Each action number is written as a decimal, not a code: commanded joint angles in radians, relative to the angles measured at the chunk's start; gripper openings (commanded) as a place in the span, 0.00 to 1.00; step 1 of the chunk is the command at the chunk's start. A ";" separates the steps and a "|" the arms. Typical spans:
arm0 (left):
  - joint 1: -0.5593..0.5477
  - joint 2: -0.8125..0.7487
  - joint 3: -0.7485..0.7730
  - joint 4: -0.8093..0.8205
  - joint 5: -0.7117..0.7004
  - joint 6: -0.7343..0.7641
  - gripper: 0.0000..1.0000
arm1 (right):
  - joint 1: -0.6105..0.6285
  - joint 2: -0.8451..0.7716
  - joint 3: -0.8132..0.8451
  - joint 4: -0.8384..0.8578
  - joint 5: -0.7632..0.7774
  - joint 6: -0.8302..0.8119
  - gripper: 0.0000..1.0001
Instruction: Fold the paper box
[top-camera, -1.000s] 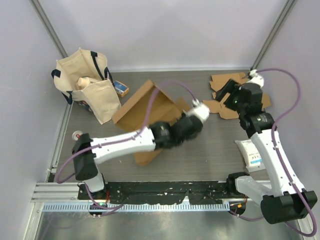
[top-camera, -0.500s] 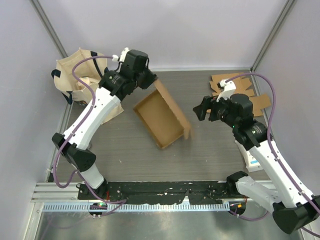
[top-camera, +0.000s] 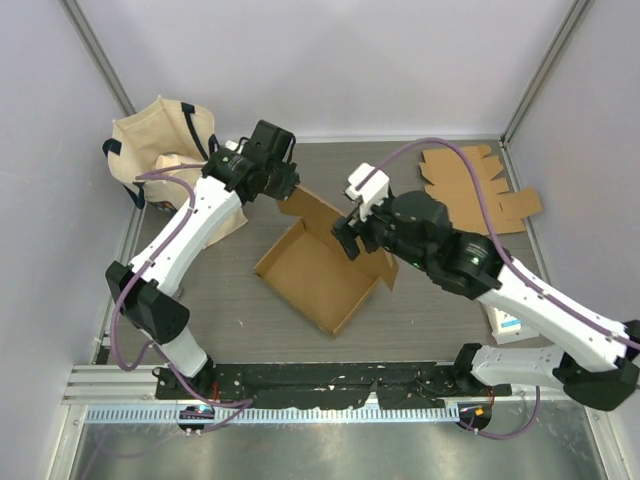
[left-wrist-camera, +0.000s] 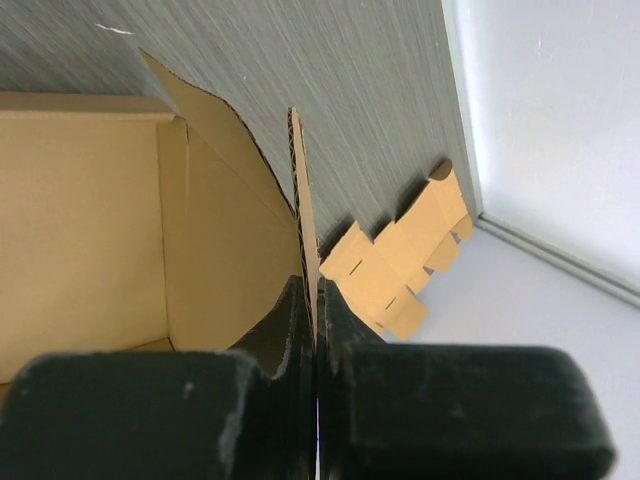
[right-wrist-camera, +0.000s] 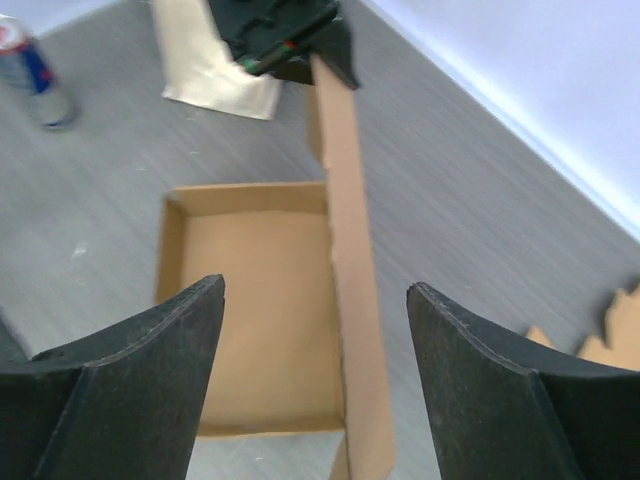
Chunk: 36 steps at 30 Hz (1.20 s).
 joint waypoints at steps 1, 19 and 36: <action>0.004 -0.078 -0.023 -0.019 -0.044 -0.120 0.00 | 0.028 0.140 0.104 -0.018 0.322 -0.126 0.75; 0.024 -0.395 -0.323 0.196 -0.035 0.159 0.88 | -0.172 0.262 0.162 -0.108 -0.174 -0.314 0.02; 0.027 -0.678 -0.619 0.727 0.952 1.771 0.98 | -0.337 0.315 0.293 -0.278 -0.586 -0.409 0.02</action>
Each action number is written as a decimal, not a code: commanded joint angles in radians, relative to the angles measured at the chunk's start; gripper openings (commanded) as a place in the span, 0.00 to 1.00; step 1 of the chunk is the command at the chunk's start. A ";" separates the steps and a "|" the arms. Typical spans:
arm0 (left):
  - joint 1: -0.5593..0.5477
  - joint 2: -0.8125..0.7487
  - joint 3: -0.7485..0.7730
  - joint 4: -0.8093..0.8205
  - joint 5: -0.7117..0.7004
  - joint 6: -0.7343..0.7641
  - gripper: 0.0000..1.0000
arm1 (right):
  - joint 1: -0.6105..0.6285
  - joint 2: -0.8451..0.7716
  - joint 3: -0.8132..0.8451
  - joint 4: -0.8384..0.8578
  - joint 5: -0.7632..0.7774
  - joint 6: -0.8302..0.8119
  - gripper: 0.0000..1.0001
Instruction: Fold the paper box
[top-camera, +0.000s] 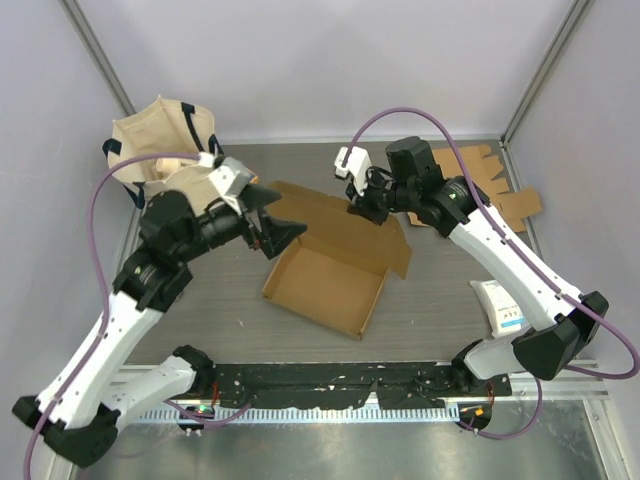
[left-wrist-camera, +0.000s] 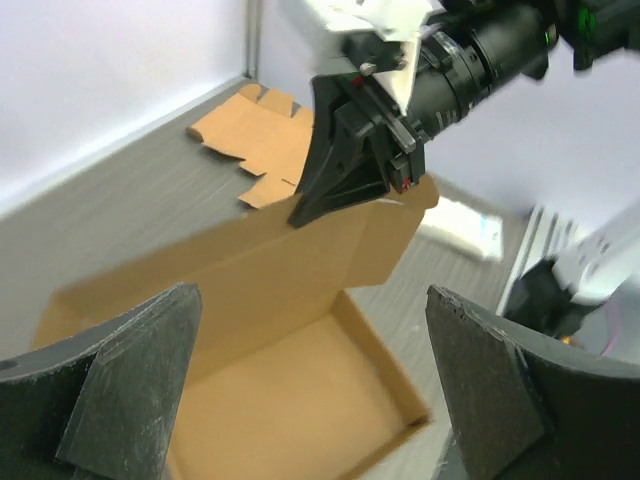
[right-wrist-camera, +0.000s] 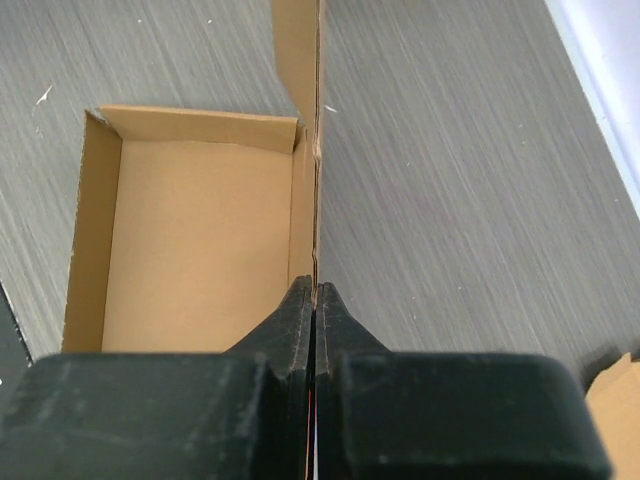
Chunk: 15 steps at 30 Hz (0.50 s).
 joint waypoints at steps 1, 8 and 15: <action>0.002 0.173 0.141 -0.068 0.289 0.465 0.98 | -0.011 -0.014 0.038 -0.035 -0.093 -0.025 0.02; 0.002 0.469 0.488 -0.371 0.335 0.758 0.85 | -0.019 -0.017 0.053 -0.058 -0.148 -0.032 0.02; 0.002 0.646 0.600 -0.579 0.395 0.854 0.72 | -0.027 -0.025 0.056 -0.062 -0.156 -0.037 0.02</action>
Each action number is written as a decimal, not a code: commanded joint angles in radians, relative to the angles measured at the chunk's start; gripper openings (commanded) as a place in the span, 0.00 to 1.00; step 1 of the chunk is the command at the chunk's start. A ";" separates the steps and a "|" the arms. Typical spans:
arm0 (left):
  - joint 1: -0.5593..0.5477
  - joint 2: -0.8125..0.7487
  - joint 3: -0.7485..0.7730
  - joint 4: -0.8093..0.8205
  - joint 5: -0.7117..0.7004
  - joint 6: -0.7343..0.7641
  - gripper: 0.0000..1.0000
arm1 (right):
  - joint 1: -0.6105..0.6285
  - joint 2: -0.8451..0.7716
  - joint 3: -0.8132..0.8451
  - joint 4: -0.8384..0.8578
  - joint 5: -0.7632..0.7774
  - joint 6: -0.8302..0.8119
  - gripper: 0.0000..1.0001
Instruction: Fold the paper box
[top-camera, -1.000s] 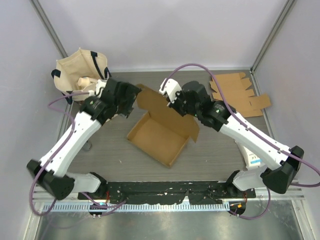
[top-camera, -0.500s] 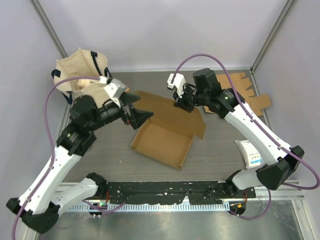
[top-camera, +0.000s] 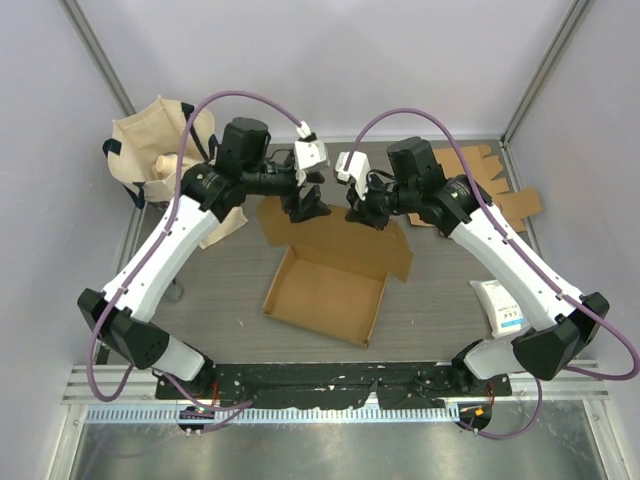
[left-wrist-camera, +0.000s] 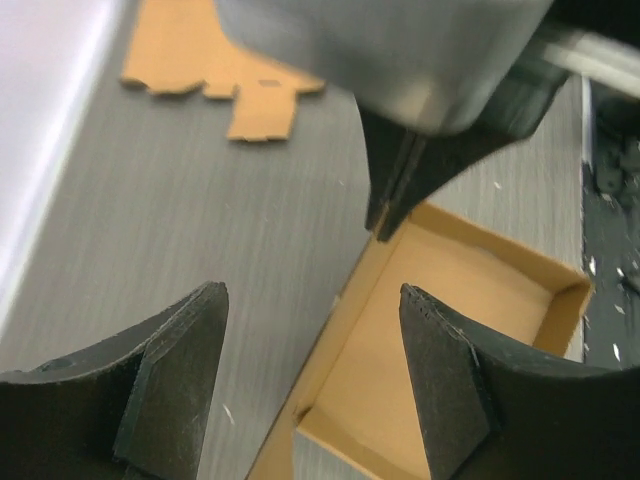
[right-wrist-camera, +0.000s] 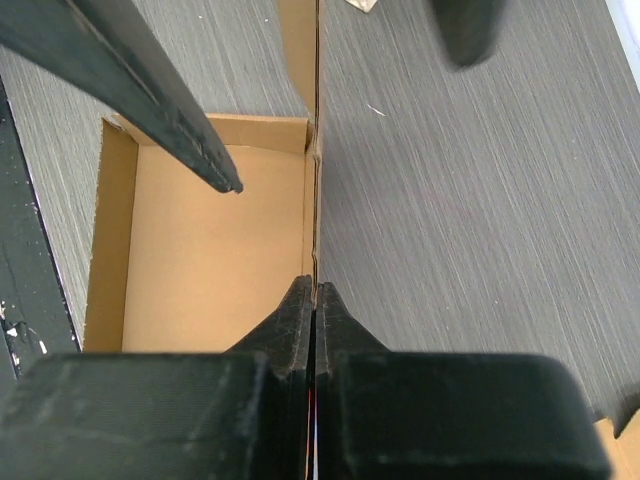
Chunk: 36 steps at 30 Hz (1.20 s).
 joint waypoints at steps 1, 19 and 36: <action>0.003 0.029 0.012 -0.162 0.070 0.111 0.70 | -0.005 -0.024 0.045 0.003 -0.042 -0.015 0.02; 0.000 -0.210 -0.412 0.323 -0.168 -0.037 0.00 | -0.068 -0.433 -0.349 0.415 1.201 0.807 0.85; -0.179 -0.259 -0.481 0.415 -0.269 -0.059 0.00 | -1.096 -0.180 -0.648 0.245 0.958 1.354 0.89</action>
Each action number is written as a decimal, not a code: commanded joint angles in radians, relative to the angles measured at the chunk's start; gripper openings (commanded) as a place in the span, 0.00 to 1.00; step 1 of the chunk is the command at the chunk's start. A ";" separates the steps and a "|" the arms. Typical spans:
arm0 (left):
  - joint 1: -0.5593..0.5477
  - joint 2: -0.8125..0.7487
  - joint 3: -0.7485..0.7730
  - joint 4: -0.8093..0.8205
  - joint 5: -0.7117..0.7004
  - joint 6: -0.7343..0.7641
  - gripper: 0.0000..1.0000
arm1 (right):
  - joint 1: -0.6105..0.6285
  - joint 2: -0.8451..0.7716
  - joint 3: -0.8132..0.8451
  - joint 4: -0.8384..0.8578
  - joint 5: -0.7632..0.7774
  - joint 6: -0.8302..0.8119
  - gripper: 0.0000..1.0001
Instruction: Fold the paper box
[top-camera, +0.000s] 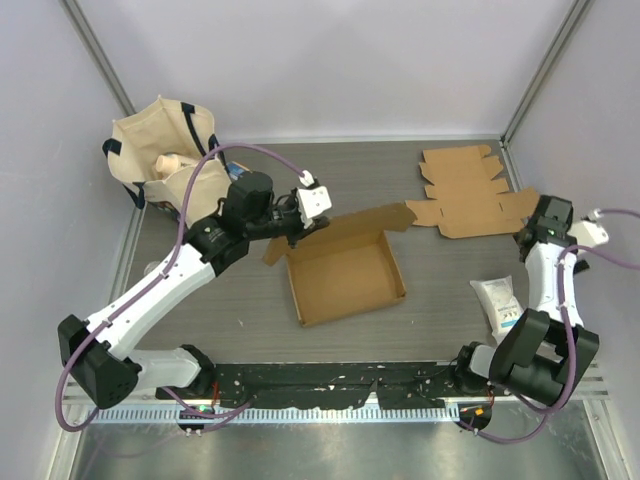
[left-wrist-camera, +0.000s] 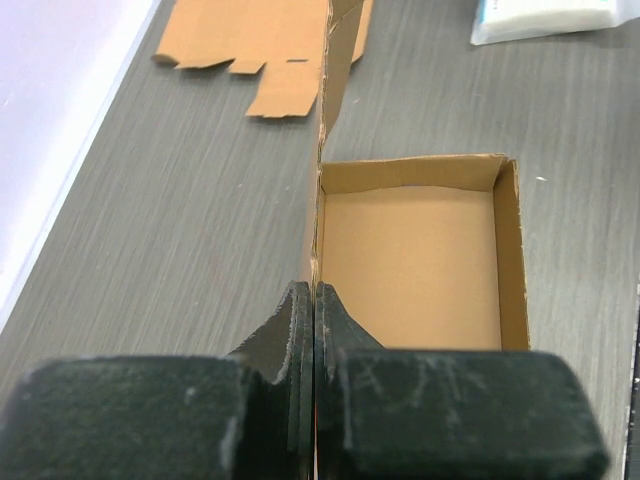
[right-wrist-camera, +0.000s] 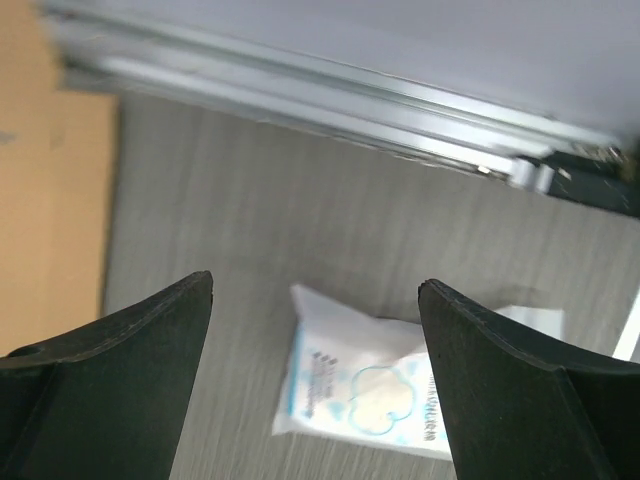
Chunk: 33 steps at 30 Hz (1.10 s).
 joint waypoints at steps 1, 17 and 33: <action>-0.062 -0.035 -0.014 0.090 -0.023 -0.009 0.00 | -0.090 0.015 -0.074 0.072 0.027 0.185 0.89; -0.103 -0.051 -0.008 0.064 -0.069 0.001 0.00 | 0.306 0.021 -0.242 0.029 -0.189 0.401 0.80; -0.112 -0.065 -0.008 0.047 -0.096 0.021 0.00 | 0.309 -0.113 -0.244 -0.111 -0.353 0.327 0.89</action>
